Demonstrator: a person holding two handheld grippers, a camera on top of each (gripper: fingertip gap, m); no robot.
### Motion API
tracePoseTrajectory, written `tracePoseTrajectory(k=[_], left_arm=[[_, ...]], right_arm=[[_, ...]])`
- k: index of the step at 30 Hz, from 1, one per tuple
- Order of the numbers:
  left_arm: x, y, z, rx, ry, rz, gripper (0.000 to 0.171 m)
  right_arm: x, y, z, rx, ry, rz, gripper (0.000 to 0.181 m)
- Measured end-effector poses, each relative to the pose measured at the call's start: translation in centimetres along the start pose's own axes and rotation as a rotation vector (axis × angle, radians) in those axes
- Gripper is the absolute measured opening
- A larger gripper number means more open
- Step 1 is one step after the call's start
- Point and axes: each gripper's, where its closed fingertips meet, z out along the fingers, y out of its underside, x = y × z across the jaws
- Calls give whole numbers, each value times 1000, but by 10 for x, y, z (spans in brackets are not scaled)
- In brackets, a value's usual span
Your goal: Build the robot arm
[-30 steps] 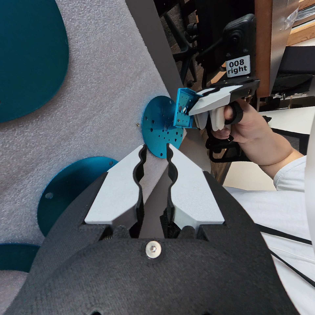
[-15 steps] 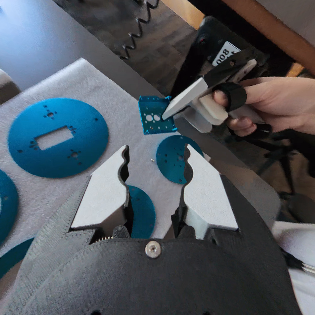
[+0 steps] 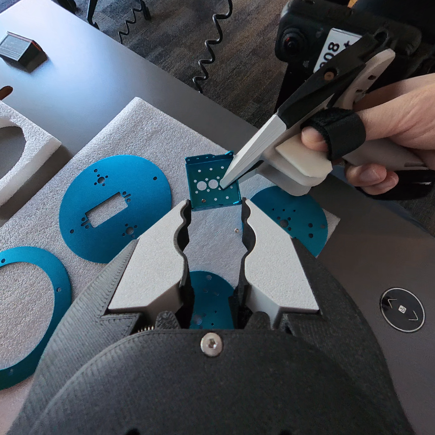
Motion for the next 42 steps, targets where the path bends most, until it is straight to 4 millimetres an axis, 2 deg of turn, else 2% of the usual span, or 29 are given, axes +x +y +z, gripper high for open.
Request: tracePoseTrajectory(k=[8, 18, 34, 42], left_arm=[[-4, 14, 5, -20, 44, 58, 42], [-15, 33, 7, -89, 70, 117, 42], [-13, 35, 7, -73, 91, 91, 42], [-16, 33, 3, -67, 60, 137, 42]], right_arm=[[10, 10, 1, -133, 150, -180, 17], [4, 16, -22, -184, 233, -364, 21], [12, 18, -24, -193, 217, -357, 21], [18, 14, -22, -198, 266, -443, 21]])
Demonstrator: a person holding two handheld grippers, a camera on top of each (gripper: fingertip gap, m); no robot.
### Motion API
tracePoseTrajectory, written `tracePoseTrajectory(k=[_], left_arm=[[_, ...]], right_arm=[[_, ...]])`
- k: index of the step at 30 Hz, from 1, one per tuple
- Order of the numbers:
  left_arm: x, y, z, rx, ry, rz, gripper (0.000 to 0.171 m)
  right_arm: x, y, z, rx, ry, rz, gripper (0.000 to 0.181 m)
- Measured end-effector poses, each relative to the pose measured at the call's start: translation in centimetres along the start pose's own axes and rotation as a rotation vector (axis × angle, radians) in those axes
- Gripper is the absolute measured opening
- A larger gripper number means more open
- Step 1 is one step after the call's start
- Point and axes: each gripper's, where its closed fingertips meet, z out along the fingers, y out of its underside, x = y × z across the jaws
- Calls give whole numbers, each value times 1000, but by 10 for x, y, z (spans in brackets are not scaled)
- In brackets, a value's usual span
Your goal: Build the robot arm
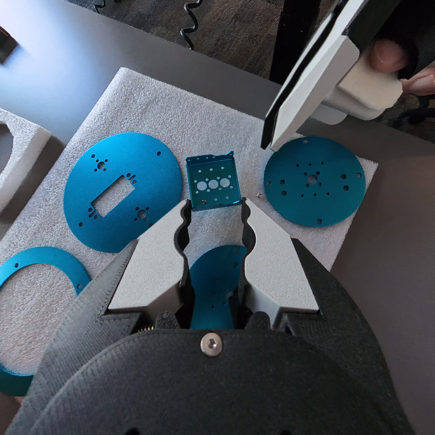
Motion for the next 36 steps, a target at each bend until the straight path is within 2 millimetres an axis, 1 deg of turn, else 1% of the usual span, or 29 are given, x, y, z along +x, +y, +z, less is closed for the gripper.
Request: tracePoseTrajectory(k=[3, 5, 8, 9, 11, 12, 14, 15, 16, 19, 21, 22, 23, 24, 26, 30, 36], left_arm=[[-1, -3, -3, 7, -32, 60, 42], [0, -4, -5, 4, -49, 116, 42], [3, -1, -5, -32, -34, 171, 42], [5, 2, -5, -52, -17, 170, 42], [8, 6, -5, -89, 17, 150, 42], [8, 5, -6, -85, 20, 146, 42], [7, 2, -9, -69, 12, 143, 42], [7, 0, -10, -59, 7, 144, 42], [7, -2, -12, -48, 4, 147, 42], [9, -9, -16, -1, -7, 188, 42], [9, -12, -18, 23, -15, 227, 42], [10, -12, -18, 28, -10, 245, 42], [10, -12, -18, 32, -7, 256, 42], [10, -11, -17, 34, -3, 260, 42], [9, -9, -14, 40, 19, 266, 42], [5, -3, -8, 17, 28, 302, 42], [-5, 3, -4, 11, -11, 375, 42]], right_arm=[[-4, -10, 2, 25, -4, -62, 22], [-2, -20, 4, 27, 33, -138, 24], [1, -36, 9, 14, 100, -268, 28], [-3, -39, 12, -1, 99, -298, 31], [-14, -43, 18, -29, 95, -364, 31], [-20, -44, 21, -34, 100, -420, 32], [-18, -44, 26, -69, 170, -517, 37], [-15, -44, 28, -81, 206, -548, 39], [-14, -43, 30, -93, 205, -560, 39], [-14, -40, 34, -130, 143, -495, 40], [-13, -34, 36, -200, 72, -416, 39], [-15, -29, 36, -240, 18, -374, 35], [-18, -24, 36, -277, -47, -336, 24], [-19, -22, 36, -292, -82, -297, 20], [-13, -20, 38, -300, -96, -274, 12], [-5, -20, 42, -312, -80, -271, 12], [0, -32, 42, -259, -42, -327, 10]])
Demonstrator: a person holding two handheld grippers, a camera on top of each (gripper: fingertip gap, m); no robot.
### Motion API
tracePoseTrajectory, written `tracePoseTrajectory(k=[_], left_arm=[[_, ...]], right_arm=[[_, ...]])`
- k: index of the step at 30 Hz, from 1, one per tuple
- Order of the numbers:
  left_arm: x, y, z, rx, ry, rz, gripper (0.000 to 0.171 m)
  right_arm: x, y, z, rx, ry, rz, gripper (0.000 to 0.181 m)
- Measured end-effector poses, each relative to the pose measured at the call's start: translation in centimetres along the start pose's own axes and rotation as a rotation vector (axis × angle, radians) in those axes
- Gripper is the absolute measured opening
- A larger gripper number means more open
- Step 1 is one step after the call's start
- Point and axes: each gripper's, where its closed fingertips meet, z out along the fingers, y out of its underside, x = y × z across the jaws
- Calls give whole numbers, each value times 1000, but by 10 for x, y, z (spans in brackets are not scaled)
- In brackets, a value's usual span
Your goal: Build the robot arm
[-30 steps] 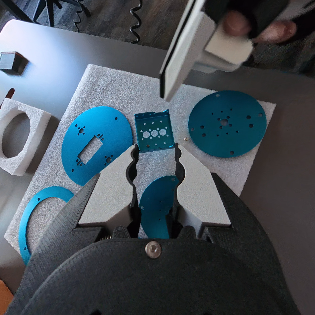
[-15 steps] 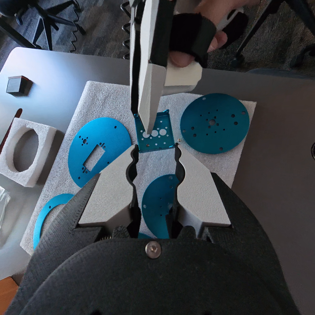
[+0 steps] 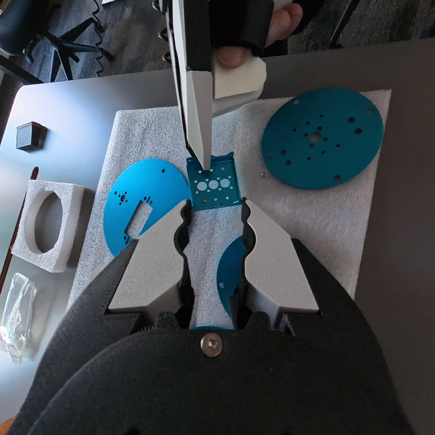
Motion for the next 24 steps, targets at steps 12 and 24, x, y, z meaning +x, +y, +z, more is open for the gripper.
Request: tracePoseTrajectory(k=[12, 24], left_arm=[[-14, 9, 3, -4, -5, -67, 42], [-12, 11, 4, 31, 99, -211, 42]], right_arm=[[10, -15, 8, 17, 71, -34, 10], [13, -11, 8, -28, 148, -31, 11]])
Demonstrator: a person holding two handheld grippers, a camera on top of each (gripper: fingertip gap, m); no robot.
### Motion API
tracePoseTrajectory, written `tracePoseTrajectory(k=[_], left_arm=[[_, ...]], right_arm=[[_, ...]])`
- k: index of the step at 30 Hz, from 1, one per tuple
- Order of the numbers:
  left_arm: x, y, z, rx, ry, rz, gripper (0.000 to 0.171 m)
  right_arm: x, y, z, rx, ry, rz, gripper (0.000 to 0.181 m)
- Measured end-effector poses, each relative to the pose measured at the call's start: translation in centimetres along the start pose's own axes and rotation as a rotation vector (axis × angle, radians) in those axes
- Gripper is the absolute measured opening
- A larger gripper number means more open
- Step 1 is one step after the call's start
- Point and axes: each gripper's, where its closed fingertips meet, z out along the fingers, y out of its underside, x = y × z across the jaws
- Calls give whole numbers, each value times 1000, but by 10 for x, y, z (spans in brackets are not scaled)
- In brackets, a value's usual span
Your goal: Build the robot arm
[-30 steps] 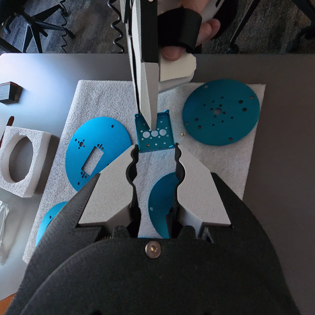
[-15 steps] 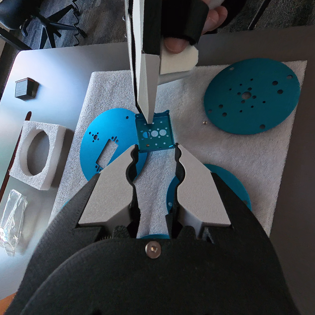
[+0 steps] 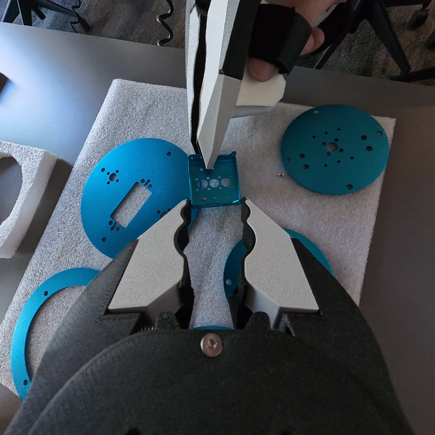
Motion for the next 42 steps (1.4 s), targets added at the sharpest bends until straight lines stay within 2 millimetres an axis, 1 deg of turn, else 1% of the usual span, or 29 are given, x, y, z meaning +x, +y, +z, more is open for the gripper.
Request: tracePoseTrajectory(k=[3, 6, 9, 12, 14, 20, 23, 25, 27, 29, 30, 31, 32, 33, 35, 37, 38, 40, 42], left_arm=[[0, 0, 0, 4, 19, -13, 42], [0, 1, 1, 11, 34, -26, 42], [0, 1, 1, 14, 44, -30, 42], [0, 1, 1, 11, 50, -44, 42], [-2, 2, 1, 14, 36, -47, 47], [-3, 2, 1, 16, 29, -50, 46], [-5, 2, 0, 20, 10, -53, 51], [-5, 1, -3, 33, -1, -63, 53], [-4, -2, -9, 60, -14, -84, 55], [-3, -6, -20, 92, -36, -118, 58], [-2, -7, -27, 110, -46, -139, 58], [1, -8, -35, 127, -54, -163, 58], [5, -9, -42, 142, -59, -190, 58], [10, -9, -50, 158, -56, -217, 57], [25, -10, -60, 188, -14, -269, 56], [39, -12, -66, 215, 21, -298, 55], [44, -13, -67, 223, 35, -301, 53], [51, -16, -67, 226, 53, -299, 52], [56, -19, -63, 225, 83, -310, 49]], right_arm=[[1, 0, -2, -6, 32, -15, 12], [3, 0, -6, 0, 55, 0, 16], [4, -1, -9, 16, 58, 9, 15], [3, 1, -8, 10, 50, 9, 12], [3, 2, -7, 3, 50, 5, 12], [3, 2, -6, 2, 49, 4, 13], [2, 0, -7, 10, 49, -2, 17], [-1, -4, -11, 37, 44, -20, 19], [-3, -9, -20, 78, 64, -72, 25], [-15, -12, -34, 134, 47, -169, 32], [-25, -10, -42, 167, 25, -239, 41], [-37, -4, -50, 195, -1, -324, 52], [-47, 8, -57, 213, -12, -411, 59], [-52, 22, -61, 223, 3, -482, 63], [-56, 50, -61, 223, 53, -565, 86], [-57, 72, -57, 180, 91, -609, 92], [-58, 79, -55, 163, 99, -626, 93], [-49, 84, -51, 117, 133, -623, 90], [-45, 86, -45, 74, 106, -597, 87]])
